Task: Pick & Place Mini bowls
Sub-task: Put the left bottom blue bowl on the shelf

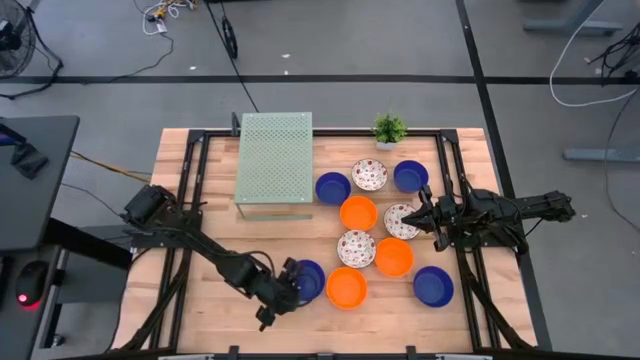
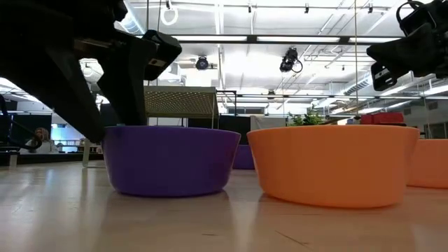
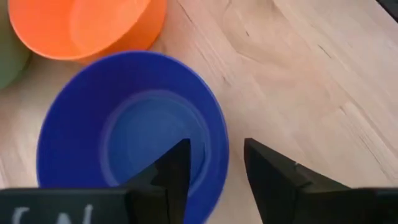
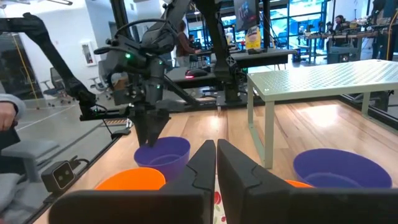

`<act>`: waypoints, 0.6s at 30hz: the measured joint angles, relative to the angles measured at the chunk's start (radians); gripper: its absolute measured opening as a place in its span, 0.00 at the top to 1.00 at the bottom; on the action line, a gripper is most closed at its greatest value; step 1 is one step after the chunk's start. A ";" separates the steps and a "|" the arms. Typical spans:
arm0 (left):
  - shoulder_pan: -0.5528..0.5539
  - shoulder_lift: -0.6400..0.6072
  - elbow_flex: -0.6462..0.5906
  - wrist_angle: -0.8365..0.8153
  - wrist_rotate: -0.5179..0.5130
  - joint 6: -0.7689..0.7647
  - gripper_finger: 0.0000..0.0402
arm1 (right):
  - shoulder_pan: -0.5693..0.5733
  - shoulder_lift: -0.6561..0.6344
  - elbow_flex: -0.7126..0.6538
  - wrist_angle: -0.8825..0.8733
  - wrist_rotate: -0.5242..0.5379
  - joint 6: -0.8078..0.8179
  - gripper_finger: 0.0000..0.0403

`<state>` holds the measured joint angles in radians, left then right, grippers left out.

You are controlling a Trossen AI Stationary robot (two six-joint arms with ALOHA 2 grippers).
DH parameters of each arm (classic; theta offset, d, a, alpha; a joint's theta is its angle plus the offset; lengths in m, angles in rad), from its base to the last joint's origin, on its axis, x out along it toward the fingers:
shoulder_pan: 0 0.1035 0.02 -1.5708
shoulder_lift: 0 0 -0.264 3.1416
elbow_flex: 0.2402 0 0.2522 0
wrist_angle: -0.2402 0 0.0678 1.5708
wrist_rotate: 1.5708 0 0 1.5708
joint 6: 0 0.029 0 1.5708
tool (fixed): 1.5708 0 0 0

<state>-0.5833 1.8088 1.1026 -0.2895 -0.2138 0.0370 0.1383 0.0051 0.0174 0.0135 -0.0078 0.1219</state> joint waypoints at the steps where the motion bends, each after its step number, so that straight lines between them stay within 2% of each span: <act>1: 0.000 0.001 0.000 -0.001 -0.002 -0.004 0.65 | 0.000 0.000 0.000 0.000 0.000 0.000 0.95; 14: 0.015 0.005 0.000 0.000 0.000 -0.053 0.96 | 0.000 0.000 0.000 0.000 0.000 0.000 0.95; 18: 0.015 0.005 0.001 -0.006 0.000 -0.075 0.98 | 0.000 0.000 0.000 0.000 0.000 0.000 0.95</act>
<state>-0.5681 1.8133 1.1032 -0.2954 -0.2142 -0.0381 0.1387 0.0048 0.0174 0.0135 -0.0078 0.1219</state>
